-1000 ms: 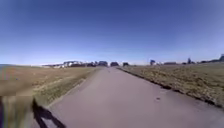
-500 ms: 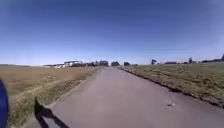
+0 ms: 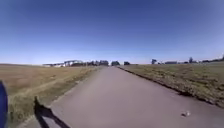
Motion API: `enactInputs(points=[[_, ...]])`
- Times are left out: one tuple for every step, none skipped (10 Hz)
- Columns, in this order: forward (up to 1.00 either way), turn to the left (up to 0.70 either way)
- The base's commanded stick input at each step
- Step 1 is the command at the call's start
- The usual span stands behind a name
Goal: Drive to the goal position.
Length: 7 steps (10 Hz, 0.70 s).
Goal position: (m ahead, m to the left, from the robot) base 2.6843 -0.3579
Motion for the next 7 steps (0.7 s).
enactInputs(points=[[0.7,0.0],[0.7,0.0],[0.7,0.0],[0.7,0.0],[0.7,0.0],[0.7,0.0],[0.7,0.0]])
